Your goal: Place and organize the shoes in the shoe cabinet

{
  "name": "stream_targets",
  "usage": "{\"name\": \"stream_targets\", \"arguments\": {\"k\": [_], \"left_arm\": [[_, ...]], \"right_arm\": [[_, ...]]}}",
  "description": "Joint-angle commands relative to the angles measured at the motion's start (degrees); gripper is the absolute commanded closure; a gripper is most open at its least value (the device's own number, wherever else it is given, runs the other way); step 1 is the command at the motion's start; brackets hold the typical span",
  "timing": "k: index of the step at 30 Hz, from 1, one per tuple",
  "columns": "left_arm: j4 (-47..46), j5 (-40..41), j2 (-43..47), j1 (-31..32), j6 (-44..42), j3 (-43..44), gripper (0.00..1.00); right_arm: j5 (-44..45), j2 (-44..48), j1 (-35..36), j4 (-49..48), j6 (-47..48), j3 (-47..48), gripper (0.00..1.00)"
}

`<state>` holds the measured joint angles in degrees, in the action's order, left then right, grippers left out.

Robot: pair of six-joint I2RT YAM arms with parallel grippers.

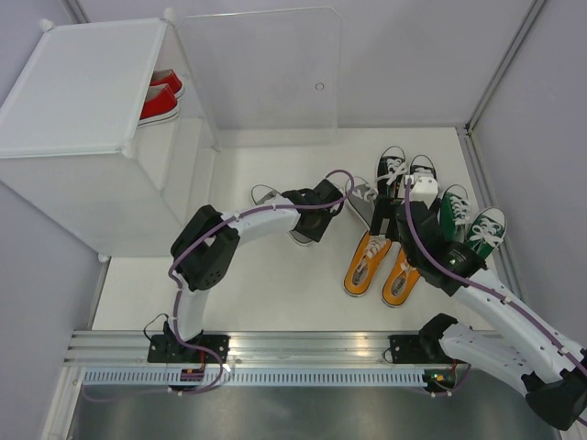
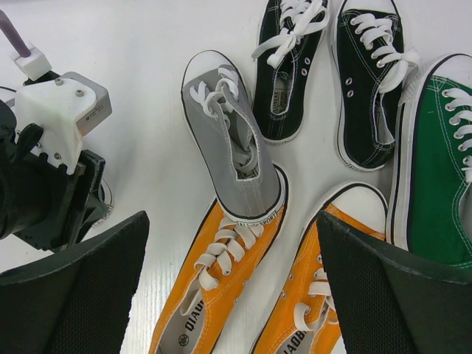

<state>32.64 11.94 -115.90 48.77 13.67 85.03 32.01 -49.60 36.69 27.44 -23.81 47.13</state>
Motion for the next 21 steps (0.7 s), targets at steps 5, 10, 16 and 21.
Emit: {"name": "stream_targets", "arguments": {"k": [5,10,16,21], "left_arm": [[-0.92,0.54,-0.22,0.36,2.77,0.92,0.84],[-0.74,-0.16,3.74,-0.26,-0.13,1.45,0.98],[2.15,-3.77,9.10,-3.15,-5.22,5.40,0.98],[7.95,-5.17,10.69,-7.46,-9.53,14.60,0.98]], "right_arm": [[-0.37,0.38,0.05,-2.22,-0.53,-0.82,0.02],[-0.72,0.82,0.05,-2.22,-0.53,-0.99,0.02],[-0.54,1.61,0.05,-2.57,-0.62,-1.34,0.03],[-0.81,1.71,0.05,-2.57,-0.62,-1.52,0.03]]}}
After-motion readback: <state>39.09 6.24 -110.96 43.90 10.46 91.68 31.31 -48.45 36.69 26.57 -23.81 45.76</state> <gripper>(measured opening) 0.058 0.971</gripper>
